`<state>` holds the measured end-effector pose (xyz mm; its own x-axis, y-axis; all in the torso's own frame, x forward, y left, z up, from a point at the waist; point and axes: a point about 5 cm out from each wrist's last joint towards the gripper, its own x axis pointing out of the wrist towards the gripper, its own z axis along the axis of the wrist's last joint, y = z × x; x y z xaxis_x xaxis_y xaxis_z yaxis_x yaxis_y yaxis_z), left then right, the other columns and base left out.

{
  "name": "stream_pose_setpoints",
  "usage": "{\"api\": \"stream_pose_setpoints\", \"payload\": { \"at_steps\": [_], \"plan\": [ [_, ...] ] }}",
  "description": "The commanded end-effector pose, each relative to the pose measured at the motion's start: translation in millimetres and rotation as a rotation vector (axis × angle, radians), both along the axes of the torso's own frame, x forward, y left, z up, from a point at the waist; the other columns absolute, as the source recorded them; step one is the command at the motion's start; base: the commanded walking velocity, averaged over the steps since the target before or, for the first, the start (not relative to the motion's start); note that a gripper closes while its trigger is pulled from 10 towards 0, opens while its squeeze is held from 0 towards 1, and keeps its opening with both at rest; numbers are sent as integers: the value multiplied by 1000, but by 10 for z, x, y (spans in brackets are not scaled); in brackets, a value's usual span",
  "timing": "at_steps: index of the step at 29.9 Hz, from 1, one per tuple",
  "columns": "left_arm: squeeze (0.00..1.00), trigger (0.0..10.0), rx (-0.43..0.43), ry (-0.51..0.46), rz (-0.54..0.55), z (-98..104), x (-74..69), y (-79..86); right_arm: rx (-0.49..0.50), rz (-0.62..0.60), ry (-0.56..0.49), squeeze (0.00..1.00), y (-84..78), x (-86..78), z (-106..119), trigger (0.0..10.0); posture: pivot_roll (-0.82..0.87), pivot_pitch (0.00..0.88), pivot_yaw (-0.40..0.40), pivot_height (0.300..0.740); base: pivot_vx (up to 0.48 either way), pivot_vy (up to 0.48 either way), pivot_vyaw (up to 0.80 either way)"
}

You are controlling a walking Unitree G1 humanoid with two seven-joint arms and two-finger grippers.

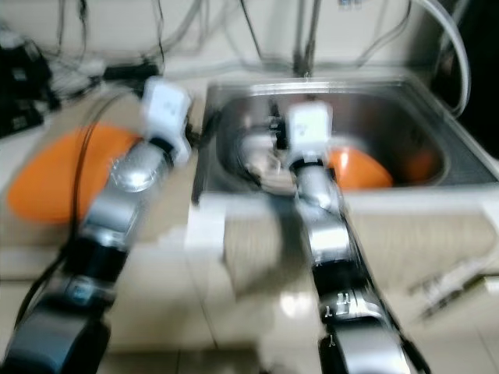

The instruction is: Kitchen organization

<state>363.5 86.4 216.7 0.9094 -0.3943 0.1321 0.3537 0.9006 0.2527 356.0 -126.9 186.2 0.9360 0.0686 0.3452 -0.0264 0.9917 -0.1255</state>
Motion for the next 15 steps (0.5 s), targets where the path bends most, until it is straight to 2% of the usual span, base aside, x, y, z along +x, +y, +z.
{"api": "stream_pose_setpoints", "payload": {
  "at_steps": [1,8,11,15],
  "plan": [
    [0,10000,1,-13,37,48,16,92,3,37,-9,0,121,-2,38,10000,33,0,32,740,0,0,0],
    [0,10000,-1,-4,31,98,17,94,-1,50,-11,0,144,-6,42,10000,34,0,32,740,0,0,0],
    [0,10000,47,43,46,115,52,138,-5,56,-19,0,145,-6,64,10000,35,0,35,740,0,0,0],
    [0,10000,113,97,76,161,126,275,-2,51,-15,0,122,5,66,10000,41,0,38,740,0,0,0]
  ]
}}
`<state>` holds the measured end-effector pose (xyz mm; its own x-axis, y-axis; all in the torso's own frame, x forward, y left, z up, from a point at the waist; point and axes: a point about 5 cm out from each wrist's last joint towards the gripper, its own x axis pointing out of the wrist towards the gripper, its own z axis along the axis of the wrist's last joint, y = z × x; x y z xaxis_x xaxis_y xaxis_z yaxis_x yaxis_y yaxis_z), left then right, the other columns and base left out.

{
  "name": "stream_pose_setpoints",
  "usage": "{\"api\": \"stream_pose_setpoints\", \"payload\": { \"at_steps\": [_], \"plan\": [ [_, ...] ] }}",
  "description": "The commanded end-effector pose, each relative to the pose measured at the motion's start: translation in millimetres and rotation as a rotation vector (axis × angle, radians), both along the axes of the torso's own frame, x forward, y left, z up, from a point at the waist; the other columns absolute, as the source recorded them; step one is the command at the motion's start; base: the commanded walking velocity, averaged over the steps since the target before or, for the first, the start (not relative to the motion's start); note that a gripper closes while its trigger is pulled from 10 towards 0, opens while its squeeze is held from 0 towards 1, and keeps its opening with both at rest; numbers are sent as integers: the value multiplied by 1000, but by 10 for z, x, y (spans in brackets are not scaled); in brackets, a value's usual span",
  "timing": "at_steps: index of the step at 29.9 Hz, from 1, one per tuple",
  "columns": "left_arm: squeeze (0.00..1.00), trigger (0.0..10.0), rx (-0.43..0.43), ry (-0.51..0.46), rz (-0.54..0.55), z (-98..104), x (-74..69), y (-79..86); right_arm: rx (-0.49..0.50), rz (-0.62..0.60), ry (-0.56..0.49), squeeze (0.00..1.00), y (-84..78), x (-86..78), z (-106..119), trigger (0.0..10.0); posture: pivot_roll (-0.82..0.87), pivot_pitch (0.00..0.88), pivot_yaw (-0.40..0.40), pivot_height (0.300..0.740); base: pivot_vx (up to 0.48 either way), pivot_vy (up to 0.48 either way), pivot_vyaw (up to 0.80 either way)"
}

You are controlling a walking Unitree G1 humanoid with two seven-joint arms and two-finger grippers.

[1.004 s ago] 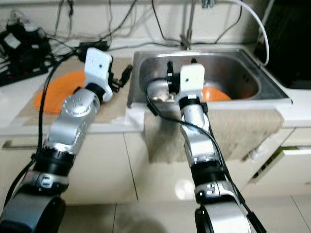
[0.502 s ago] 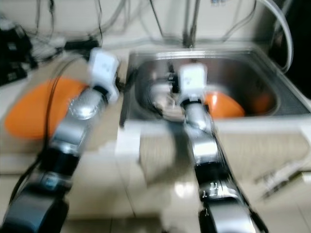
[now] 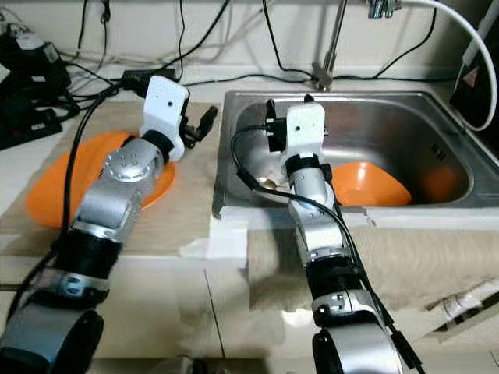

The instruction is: Kitchen organization

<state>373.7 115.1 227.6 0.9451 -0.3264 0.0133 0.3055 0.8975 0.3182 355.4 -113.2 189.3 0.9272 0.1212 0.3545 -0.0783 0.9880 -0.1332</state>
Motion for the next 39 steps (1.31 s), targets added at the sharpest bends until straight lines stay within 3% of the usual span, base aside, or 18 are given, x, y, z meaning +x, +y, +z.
{"api": "stream_pose_setpoints", "payload": {
  "at_steps": [1,3,4,8,9,10,13,19,27,28,34,36,37,38,39],
  "plan": [
    [0,10000,22,28,0,58,44,29,6,-4,-4,0,-15,11,33,10000,41,0,40,740,0,0,0],
    [0,10000,35,67,12,60,74,109,6,-4,-4,0,-9,9,34,10000,42,0,43,740,0,0,0],
    [0,10000,45,107,33,55,96,225,7,-3,-9,0,-10,9,49,10000,42,0,46,740,0,0,0],
    [0,10000,64,149,50,23,103,355,7,-7,-15,0,-34,15,70,10000,43,0,49,740,0,0,0],
    [55,10000,63,165,57,11,102,383,7,-9,-15,0,-43,18,74,10000,43,0,49,740,0,0,0],
    [1000,10000,56,189,70,-11,98,429,6,-13,-16,0,-57,21,77,10000,43,0,52,740,0,0,0],
    [1000,10000,72,261,117,-106,84,615,6,-20,-15,0,-77,22,74,10000,44,0,54,740,0,0,0],
    [1000,10000,72,290,193,-95,111,878,0,-11,-7,0,-50,10,44,10000,48,0,51,740,0,0,0],
    [1000,10000,78,299,251,-87,131,1036,4,2,-12,0,-71,11,77,10000,46,0,53,740,0,0,0],
    [0,10000,85,284,237,-76,141,987,5,1,-10,0,-96,20,84,10000,46,0,53,740,0,0,0],
    [0,10000,19,207,193,-39,151,792,10,-7,-7,0,-117,24,80,10000,43,0,55,740,0,0,0],
    [0,10000,-100,29,119,64,121,512,60,-4,3,0,-95,19,56,10000,43,0,55,740,0,0,0],
    [0,10000,-154,-25,82,79,83,386,122,-2,13,0,-89,16,45,10000,40,0,55,740,0,0,0],
    [0,10000,-154,-25,82,79,83,386,122,-2,13,0,-89,16,45,10000,40,0,55,740,0,0,0],
    [0,10000,-204,-77,63,86,38,267,208,-7,32,0,-99,17,28,10000,41,0,54,740,0,0,0]
  ]
}}
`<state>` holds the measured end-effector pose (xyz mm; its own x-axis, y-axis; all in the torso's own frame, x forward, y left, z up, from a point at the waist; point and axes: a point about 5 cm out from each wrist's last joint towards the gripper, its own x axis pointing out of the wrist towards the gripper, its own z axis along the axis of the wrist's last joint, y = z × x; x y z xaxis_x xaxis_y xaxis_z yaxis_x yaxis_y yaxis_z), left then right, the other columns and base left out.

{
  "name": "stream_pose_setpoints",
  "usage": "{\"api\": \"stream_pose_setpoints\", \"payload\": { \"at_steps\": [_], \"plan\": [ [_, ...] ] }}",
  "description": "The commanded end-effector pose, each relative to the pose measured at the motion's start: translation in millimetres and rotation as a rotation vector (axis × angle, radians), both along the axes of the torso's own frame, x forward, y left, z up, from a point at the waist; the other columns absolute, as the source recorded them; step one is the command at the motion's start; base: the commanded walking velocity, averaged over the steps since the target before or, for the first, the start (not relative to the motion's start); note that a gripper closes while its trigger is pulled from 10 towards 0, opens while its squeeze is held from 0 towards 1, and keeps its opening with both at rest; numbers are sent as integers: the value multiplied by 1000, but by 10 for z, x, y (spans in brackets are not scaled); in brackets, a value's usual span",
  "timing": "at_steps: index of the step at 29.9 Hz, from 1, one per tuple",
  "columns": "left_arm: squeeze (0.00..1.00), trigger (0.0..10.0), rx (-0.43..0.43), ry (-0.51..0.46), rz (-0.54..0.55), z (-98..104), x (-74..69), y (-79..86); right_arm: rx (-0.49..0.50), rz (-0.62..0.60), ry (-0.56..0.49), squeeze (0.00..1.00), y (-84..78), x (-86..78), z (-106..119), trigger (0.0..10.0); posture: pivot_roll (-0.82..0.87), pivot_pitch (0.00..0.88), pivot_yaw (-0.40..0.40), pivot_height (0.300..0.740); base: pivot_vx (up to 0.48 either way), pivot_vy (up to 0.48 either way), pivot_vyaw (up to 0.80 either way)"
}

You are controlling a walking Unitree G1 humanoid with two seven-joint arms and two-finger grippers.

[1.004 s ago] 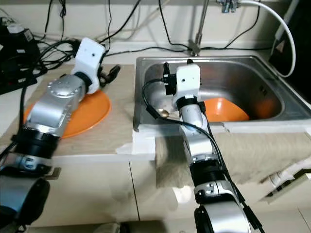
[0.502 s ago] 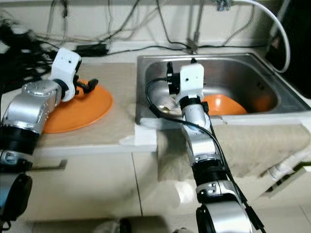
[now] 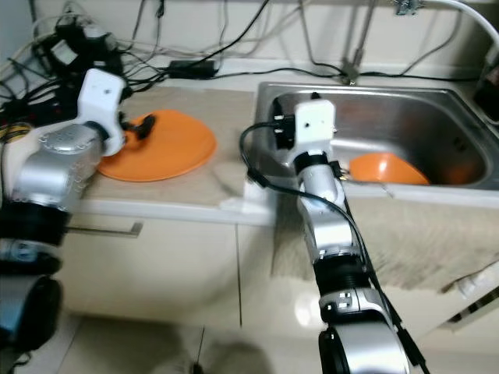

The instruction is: Kitchen organization

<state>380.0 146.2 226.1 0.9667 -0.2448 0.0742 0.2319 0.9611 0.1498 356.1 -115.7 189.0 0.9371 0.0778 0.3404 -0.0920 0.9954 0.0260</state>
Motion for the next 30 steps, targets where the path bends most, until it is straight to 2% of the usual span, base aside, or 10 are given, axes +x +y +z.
{"api": "stream_pose_setpoints", "payload": {
  "at_steps": [1,5,7,11,14,18,21,24,27,30],
  "plan": [
    [0,10000,-79,-109,-26,78,-85,-189,128,-29,29,0,-94,14,-1,10000,40,0,52,740,0,0,0],
    [0,10000,-120,-129,-43,-34,-165,-354,70,-45,38,0,-150,13,-64,10000,34,0,49,740,0,0,0],
    [0,10000,-121,-127,-32,-109,-170,-362,53,-58,42,0,-205,14,-98,10000,28,0,50,740,0,0,0],
    [0,10000,-107,-95,15,-316,-153,-225,24,-84,25,0,-293,-9,-178,10000,24,0,46,740,0,0,0],
    [0,10000,-73,-24,56,-591,-230,-70,-10,-111,40,0,-303,-93,-317,10000,4,0,56,740,0,0,0],
    [0,10000,-58,18,58,-738,-314,-10,-25,-112,34,0,-271,-179,-363,10000,-22,0,69,740,0,0,0],
    [0,10000,-45,40,36,-831,-365,-49,-55,-107,32,0,-267,-235,-397,10000,-43,0,71,740,0,0,0],
    [0,10000,-42,35,19,-846,-376,-112,-73,-104,26,0,-279,-252,-402,10000,-57,0,71,740,0,0,0],
    [0,10000,-60,2,-22,-726,-330,-271,-84,-117,-8,0,-297,-251,-326,10000,-61,0,68,740,126,0,0],
    [0,10000,-65,-15,-38,-668,-314,-322,-94,-115,-20,0,-281,-251,-305,10000,-58,0,65,740,401,0,0]
  ]
}}
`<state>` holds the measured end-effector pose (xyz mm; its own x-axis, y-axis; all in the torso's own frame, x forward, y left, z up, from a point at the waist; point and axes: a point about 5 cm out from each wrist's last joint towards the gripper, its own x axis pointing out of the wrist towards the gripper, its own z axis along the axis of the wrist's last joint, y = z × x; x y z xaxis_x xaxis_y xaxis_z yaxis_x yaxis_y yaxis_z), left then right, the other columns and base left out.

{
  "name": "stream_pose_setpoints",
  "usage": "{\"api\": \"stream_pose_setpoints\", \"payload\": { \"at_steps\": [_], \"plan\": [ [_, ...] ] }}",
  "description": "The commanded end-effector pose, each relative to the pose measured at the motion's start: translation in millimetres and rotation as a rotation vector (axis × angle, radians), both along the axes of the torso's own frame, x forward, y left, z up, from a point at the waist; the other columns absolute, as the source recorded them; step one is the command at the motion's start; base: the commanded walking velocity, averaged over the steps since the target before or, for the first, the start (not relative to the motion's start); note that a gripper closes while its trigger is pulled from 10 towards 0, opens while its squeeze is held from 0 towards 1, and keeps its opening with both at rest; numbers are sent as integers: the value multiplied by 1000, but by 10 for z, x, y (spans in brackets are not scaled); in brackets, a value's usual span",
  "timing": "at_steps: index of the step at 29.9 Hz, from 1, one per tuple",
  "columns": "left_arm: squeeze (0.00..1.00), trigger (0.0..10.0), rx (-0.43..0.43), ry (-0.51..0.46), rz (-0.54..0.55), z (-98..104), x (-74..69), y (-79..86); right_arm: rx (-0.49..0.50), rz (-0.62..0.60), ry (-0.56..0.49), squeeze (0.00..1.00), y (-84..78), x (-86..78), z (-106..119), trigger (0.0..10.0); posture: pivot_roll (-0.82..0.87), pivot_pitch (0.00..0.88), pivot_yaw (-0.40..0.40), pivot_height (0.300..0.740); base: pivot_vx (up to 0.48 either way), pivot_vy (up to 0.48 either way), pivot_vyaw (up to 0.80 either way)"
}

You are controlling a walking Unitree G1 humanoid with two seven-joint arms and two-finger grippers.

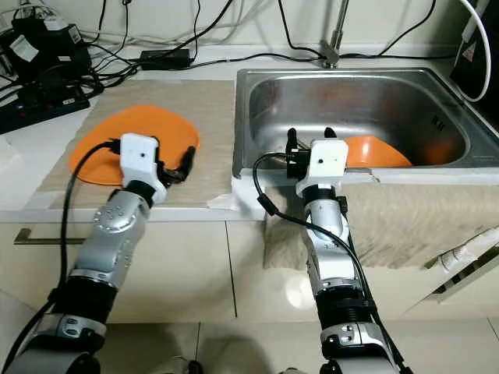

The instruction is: Kitchen organization

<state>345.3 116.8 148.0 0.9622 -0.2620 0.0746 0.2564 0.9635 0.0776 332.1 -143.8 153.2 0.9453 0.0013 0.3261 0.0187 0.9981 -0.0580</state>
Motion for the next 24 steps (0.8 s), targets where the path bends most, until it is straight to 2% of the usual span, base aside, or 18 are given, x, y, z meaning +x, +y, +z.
{"api": "stream_pose_setpoints", "payload": {
  "at_steps": [1,4,10,16,18,22,24],
  "plan": [
    [0,10000,-2,-45,-17,148,41,-44,-13,-2,-39,0,7,-10,68,10000,-55,0,65,740,469,0,0],
    [0,10000,6,-89,-31,297,61,-71,-16,-7,-83,0,5,6,199,10000,-46,0,65,740,480,0,0],
    [0,10000,18,-121,-38,433,100,-47,-14,-12,-113,0,-44,42,334,10000,-37,0,68,740,480,0,0],
    [0,10000,43,-130,-57,493,119,-74,-13,-18,-104,0,-39,57,312,10000,-32,0,71,740,480,0,0],
    [0,10000,37,-123,-59,507,123,-93,-15,-7,-93,0,10,56,289,10000,-30,0,74,740,480,0,0],
    [0,10000,41,-118,-25,517,131,-82,-17,8,-74,0,39,55,255,10000,-25,0,72,740,469,0,0],
    [0,10000,22,-113,-7,527,136,-74,-23,18,-64,0,47,56,236,10000,-20,0,66,740,0,0,0]
  ]
}}
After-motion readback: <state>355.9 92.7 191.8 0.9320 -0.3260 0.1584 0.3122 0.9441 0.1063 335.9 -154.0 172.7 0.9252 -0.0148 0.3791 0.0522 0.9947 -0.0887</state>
